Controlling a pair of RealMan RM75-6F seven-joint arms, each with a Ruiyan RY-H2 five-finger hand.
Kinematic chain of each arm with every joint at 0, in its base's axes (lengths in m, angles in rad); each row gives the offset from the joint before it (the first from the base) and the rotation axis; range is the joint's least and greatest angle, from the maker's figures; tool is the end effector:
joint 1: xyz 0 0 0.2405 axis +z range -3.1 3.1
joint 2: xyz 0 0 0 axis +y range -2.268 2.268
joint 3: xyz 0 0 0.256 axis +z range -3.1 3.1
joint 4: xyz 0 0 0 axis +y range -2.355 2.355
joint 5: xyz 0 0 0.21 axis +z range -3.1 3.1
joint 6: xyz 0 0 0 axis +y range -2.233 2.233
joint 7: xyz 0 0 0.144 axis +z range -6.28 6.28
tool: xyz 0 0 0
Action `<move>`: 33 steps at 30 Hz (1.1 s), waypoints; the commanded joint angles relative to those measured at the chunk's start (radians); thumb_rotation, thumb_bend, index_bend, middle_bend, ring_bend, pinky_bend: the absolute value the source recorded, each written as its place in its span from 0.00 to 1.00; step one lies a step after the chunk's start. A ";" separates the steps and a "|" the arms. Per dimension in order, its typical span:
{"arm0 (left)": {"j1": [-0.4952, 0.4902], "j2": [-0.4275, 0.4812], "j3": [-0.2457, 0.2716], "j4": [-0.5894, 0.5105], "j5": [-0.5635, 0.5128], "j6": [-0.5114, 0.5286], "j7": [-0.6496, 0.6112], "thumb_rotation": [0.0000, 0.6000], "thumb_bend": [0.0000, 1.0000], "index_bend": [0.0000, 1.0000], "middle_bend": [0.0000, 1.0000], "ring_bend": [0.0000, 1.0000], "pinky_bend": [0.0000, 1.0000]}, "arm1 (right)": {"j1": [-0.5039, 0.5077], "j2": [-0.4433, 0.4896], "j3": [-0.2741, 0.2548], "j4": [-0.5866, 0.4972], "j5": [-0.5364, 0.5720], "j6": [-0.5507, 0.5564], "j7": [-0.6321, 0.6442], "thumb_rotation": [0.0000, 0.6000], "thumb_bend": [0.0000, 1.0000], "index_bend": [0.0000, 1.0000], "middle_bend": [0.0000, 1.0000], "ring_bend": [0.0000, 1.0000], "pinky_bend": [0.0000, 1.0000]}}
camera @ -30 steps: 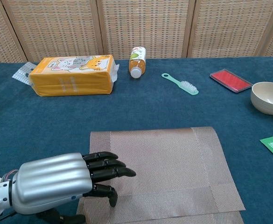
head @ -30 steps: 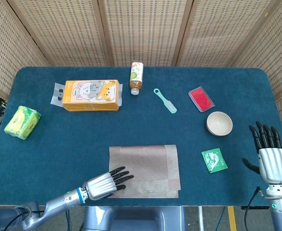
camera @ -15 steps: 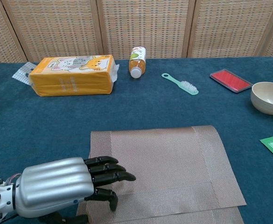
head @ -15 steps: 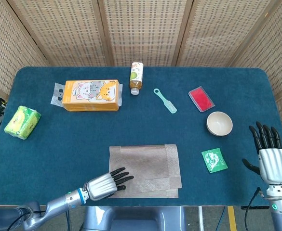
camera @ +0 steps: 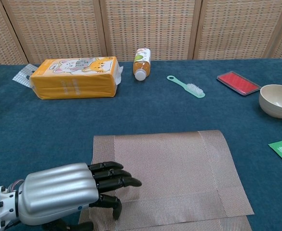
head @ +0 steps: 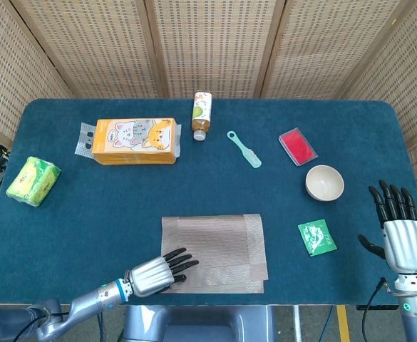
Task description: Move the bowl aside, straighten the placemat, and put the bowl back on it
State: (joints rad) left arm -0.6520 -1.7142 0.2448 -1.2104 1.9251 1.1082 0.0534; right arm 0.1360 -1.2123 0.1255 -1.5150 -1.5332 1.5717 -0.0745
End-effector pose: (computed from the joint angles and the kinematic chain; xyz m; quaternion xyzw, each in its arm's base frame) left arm -0.1801 0.2020 -0.0945 -0.9017 -0.1763 -0.3640 0.1527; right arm -0.2964 -0.2111 0.1588 0.5873 -0.2975 0.4341 0.6149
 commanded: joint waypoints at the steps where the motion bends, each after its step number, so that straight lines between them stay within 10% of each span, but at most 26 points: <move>1: 0.000 -0.002 0.000 0.002 -0.001 0.003 -0.001 1.00 0.56 0.42 0.00 0.00 0.00 | 0.000 0.000 0.000 0.000 0.000 0.000 0.001 1.00 0.00 0.00 0.00 0.00 0.00; 25: -0.002 -0.017 -0.032 0.003 -0.032 0.021 -0.009 1.00 0.62 0.78 0.00 0.00 0.00 | -0.001 0.003 -0.001 -0.005 -0.007 0.000 0.009 1.00 0.00 0.00 0.00 0.00 0.00; 33: -0.081 0.047 -0.276 -0.135 -0.190 0.003 0.017 1.00 0.62 0.79 0.00 0.00 0.00 | -0.002 0.003 0.000 -0.007 -0.011 0.003 0.004 1.00 0.00 0.00 0.00 0.00 0.00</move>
State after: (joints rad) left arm -0.7003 -1.6970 0.0451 -1.2972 1.7967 1.1298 0.0431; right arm 0.1339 -1.2095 0.1254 -1.5219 -1.5440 1.5750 -0.0705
